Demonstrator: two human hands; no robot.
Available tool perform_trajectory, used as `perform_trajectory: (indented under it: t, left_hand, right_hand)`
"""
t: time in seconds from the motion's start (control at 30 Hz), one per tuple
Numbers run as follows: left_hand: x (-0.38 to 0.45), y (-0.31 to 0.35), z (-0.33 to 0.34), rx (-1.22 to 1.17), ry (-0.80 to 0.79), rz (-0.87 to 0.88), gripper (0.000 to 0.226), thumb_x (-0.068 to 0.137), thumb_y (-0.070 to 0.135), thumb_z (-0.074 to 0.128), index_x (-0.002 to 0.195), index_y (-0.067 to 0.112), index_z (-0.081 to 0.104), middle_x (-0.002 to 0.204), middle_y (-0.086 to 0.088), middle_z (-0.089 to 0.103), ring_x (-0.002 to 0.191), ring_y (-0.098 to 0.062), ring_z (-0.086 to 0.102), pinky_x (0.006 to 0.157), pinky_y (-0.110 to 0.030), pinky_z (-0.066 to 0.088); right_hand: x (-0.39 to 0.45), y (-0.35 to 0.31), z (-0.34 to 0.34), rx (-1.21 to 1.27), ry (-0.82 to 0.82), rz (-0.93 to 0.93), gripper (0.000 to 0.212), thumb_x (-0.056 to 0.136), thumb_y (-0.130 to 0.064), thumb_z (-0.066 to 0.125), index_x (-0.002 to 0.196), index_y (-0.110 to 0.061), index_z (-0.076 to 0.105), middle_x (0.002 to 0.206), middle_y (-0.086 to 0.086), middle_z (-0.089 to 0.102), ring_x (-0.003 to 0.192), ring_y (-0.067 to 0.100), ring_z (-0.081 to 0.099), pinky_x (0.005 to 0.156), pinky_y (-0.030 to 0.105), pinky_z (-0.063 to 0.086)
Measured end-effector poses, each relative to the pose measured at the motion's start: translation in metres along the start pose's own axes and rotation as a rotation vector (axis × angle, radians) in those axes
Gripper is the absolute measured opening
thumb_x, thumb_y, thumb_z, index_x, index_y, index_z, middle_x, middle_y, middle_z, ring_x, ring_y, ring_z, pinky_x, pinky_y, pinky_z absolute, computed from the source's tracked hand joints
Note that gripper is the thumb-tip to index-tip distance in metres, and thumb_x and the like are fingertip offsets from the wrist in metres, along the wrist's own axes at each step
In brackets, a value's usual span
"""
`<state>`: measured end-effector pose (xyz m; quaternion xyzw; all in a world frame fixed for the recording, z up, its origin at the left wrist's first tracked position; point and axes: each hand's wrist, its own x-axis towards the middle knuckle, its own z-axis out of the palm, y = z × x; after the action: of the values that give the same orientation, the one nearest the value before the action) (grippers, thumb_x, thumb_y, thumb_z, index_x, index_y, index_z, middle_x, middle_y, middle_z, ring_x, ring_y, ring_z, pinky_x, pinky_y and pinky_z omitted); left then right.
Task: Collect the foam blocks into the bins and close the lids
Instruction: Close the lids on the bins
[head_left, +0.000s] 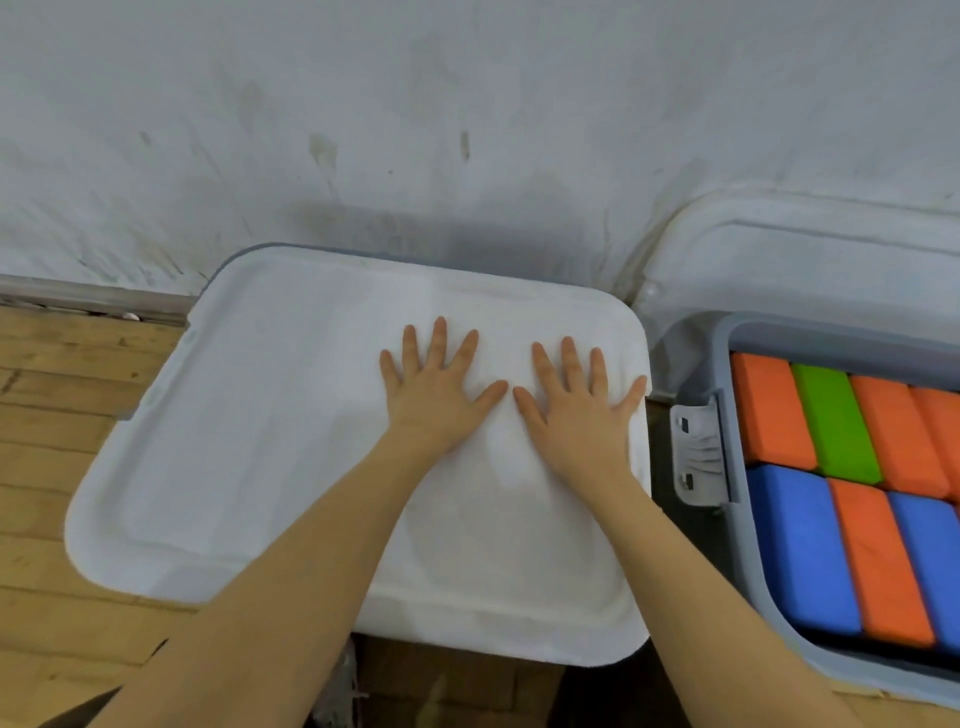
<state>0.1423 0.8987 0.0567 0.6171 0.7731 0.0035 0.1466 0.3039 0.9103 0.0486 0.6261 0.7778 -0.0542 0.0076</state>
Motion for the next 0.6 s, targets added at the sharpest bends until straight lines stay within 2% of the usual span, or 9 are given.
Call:
perform_trajectory:
  t: [0.2,0.27,0.37,0.43,0.53,0.6]
  left_hand:
    - [0.021,-0.013,-0.005,0.017,0.028,0.033,0.073,0.085,0.075,0.019,0.147,0.042,-0.002,0.157,0.005,-0.013,0.143,-0.026,-0.017,0.113,-0.052,-0.008]
    - [0.025,-0.015,-0.005,0.004,0.015,0.028,0.073,0.085,0.074,0.020,0.147,0.042,0.000,0.157,0.006,-0.012,0.143,-0.026,-0.016,0.113,-0.052,-0.008]
    - [0.023,-0.017,-0.004,0.011,0.044,0.024,0.070,0.088,0.071,0.021,0.148,0.039,0.003,0.158,0.003,-0.009,0.143,-0.027,-0.013,0.113,-0.052,-0.008]
    - [0.016,-0.016,-0.004,0.006,0.073,0.022,0.067,0.092,0.063,0.023,0.150,0.033,0.008,0.158,-0.001,-0.005,0.144,-0.029,-0.011,0.113,-0.052,-0.006]
    - [-0.003,-0.005,-0.004,0.004,0.103,0.047,0.061,0.096,0.054,0.027,0.150,0.028,0.013,0.158,-0.004,-0.001,0.144,-0.031,-0.006,0.114,-0.051,-0.001]
    - [-0.019,0.009,-0.002,-0.013,0.093,0.099,0.060,0.096,0.053,0.028,0.149,0.030,0.013,0.158,-0.002,-0.001,0.144,-0.031,-0.006,0.113,-0.051,-0.001]
  right_hand:
    - [0.016,-0.013,0.003,0.002,0.001,0.020,0.062,0.093,-0.061,0.007,0.149,-0.038,-0.008,0.159,-0.004,-0.008,0.145,0.026,-0.010,0.106,0.065,-0.011]
    - [0.021,-0.011,-0.001,0.030,-0.025,-0.003,0.059,0.096,-0.057,0.011,0.149,-0.036,-0.001,0.159,-0.004,-0.004,0.146,0.024,-0.006,0.108,0.063,-0.008]
    - [0.013,0.003,-0.009,0.114,0.039,0.001,0.052,0.099,-0.047,0.022,0.149,-0.030,0.019,0.159,-0.002,0.006,0.146,0.022,0.003,0.113,0.053,0.001]
    - [-0.002,0.014,-0.009,0.120,0.112,0.060,0.053,0.099,-0.043,0.031,0.148,-0.024,0.024,0.158,0.002,0.012,0.145,0.026,0.009,0.113,0.047,0.007]
    - [-0.026,0.026,0.000,0.167,0.149,0.195,0.058,0.096,-0.043,0.038,0.145,-0.014,0.029,0.152,0.009,0.029,0.139,0.029,0.025,0.111,0.046,0.014]
    - [-0.039,0.035,0.005,0.169,0.209,0.236,0.055,0.093,-0.044,0.038,0.136,-0.011,0.042,0.138,0.011,0.046,0.128,0.030,0.038,0.108,0.049,0.017]
